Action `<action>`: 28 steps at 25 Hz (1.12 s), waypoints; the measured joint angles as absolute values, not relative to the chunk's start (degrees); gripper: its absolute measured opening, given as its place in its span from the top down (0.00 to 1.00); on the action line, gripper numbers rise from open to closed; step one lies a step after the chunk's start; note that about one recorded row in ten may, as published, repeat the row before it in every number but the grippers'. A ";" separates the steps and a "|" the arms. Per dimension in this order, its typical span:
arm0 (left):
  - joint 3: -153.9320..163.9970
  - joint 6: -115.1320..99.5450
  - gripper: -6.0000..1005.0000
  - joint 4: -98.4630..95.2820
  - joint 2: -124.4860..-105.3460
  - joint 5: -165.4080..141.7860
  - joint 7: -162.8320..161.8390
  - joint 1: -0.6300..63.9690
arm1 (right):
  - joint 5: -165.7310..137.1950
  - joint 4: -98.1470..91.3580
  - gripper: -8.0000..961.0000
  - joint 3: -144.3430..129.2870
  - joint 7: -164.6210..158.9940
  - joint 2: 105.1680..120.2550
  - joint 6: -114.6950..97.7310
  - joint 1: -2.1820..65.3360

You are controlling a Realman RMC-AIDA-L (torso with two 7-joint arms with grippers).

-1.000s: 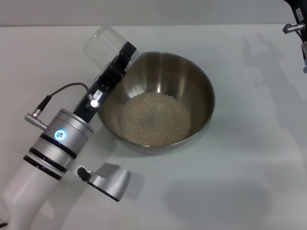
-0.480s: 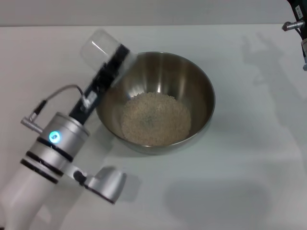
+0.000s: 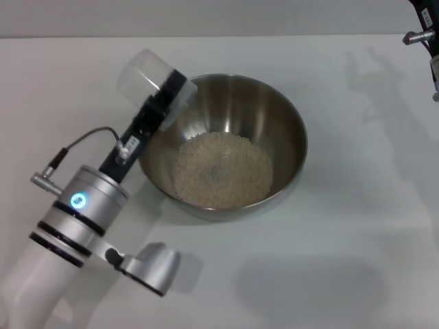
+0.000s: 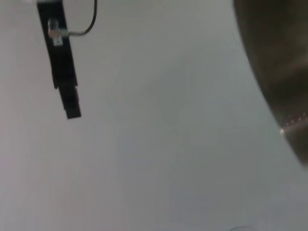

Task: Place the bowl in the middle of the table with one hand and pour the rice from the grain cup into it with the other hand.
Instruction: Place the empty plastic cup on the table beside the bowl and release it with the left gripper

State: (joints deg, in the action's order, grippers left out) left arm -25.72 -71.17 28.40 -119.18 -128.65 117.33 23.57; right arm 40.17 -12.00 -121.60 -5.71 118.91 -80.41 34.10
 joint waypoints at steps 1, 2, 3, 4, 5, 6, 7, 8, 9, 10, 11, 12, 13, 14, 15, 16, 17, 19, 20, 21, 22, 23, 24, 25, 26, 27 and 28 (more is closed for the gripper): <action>-25.72 -71.17 0.97 28.40 -119.18 -128.65 117.33 23.57 | 40.17 -12.01 0.57 -121.61 -5.71 118.91 -80.41 34.11; -25.40 -71.54 0.97 28.22 -119.17 -128.71 117.12 23.45 | 40.17 -12.00 0.57 -121.60 -5.71 118.92 -80.41 34.12; -25.40 -71.54 0.97 28.22 -119.17 -128.71 117.12 23.45 | 40.17 -12.00 0.57 -121.60 -5.71 118.92 -80.41 34.12; -26.00 -71.71 0.97 28.50 -119.15 -128.48 116.88 23.48 | 40.17 -11.96 0.57 -121.57 -5.71 118.96 -80.40 34.12; -26.46 -71.70 0.97 28.84 -119.14 -128.44 116.61 23.43 | 40.17 -11.96 0.57 -121.57 -5.71 118.96 -80.40 34.12; -26.46 -71.70 0.97 28.84 -119.14 -128.44 116.61 23.43 | 40.17 -11.95 0.57 -121.63 -5.71 118.97 -80.40 34.11; -25.34 -71.53 0.97 28.09 -119.15 -129.54 115.43 23.31 | 40.17 -11.95 0.57 -121.83 -5.71 118.98 -80.41 34.11; -25.34 -71.53 0.97 28.09 -119.15 -129.54 115.43 23.31 | 40.17 -11.95 0.57 -121.83 -5.71 118.98 -80.41 34.11; -25.64 -71.90 0.97 27.99 -119.13 -129.48 114.86 23.53 | 40.17 -11.91 0.57 -121.88 -5.71 118.99 -80.40 34.10; -25.64 -71.90 0.97 27.99 -119.13 -129.48 114.86 23.53 | 40.17 -11.91 0.57 -121.88 -5.71 118.99 -80.40 34.10; -25.80 -72.02 0.97 28.06 -119.13 -129.46 114.40 23.58 | 40.17 -11.89 0.57 -121.95 -5.71 119.00 -80.40 34.09; -25.67 -72.08 0.97 28.37 -119.16 -129.66 113.03 23.40 | 40.17 -11.89 0.57 -121.99 -5.69 119.00 -80.40 34.09; -25.57 -72.35 0.97 28.46 -119.16 -129.54 111.66 23.28 | 40.17 -11.86 0.57 -122.00 -5.68 119.00 -80.39 34.09; -25.91 -72.75 0.97 28.88 -119.17 -129.13 109.53 23.14 | 40.17 -11.80 0.57 -121.92 -5.67 119.01 -80.36 34.05; -25.91 -72.75 0.97 28.88 -119.17 -129.13 109.53 23.14 | 40.17 -11.71 0.57 -121.83 -5.66 119.01 -80.35 34.03; -27.42 -73.51 0.97 30.93 -119.17 -128.14 102.15 22.34 | 40.17 -11.60 0.57 -121.78 -5.65 119.00 -80.34 34.01; -27.71 -73.67 0.97 31.27 -119.18 -128.10 100.44 22.13 | 40.17 -11.60 0.57 -121.78 -5.65 119.00 -80.34 34.01; -30.39 -74.68 0.97 33.38 -119.18 -127.33 85.23 20.74 | 40.17 -11.39 0.57 -121.80 -5.64 119.00 -80.33 34.10; -30.39 -74.68 0.97 33.38 -119.18 -127.33 85.23 20.74 | 40.17 -11.39 0.57 -121.80 -5.64 119.00 -80.33 34.10; -31.32 -74.86 0.97 34.04 -119.17 -126.30 79.11 20.47 | 40.17 -11.38 0.57 -121.80 -5.63 119.00 -80.33 34.11; -32.06 -74.93 0.97 34.52 -119.19 -125.28 74.05 20.26 | 40.17 -11.38 0.57 -121.79 -5.63 119.00 -80.33 34.12; -33.06 -74.96 0.97 34.87 -119.18 -123.84 67.67 20.14 | 40.17 -11.40 0.57 -121.79 -5.63 119.01 -80.33 34.12; -34.55 -74.62 0.97 34.48 -119.17 -120.92 57.75 20.10 | 40.17 -11.57 0.57 -121.95 -5.63 119.00 -80.33 34.17; -35.03 -74.39 0.97 34.19 -119.16 -120.19 55.10 20.14 | 40.17 -11.57 0.57 -121.95 -5.63 119.00 -80.33 34.17; -35.38 -74.06 0.97 33.76 -119.11 -119.17 51.52 20.21 | 40.17 -11.64 0.57 -121.99 -5.62 119.00 -80.33 34.18; -35.82 -73.54 0.97 33.11 -119.05 -117.63 46.10 20.31 | 40.17 -11.69 0.57 -122.00 -5.62 119.00 -80.33 34.18; -36.07 -73.11 0.97 32.49 -118.94 -116.57 41.50 20.37 | 40.17 -11.71 0.57 -121.97 -5.62 119.00 -80.34 34.19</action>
State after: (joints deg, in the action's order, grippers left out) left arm -36.07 -73.11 32.49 -118.94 -116.57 41.50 20.37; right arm 40.17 -11.71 -121.97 -5.62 119.00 -80.34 34.19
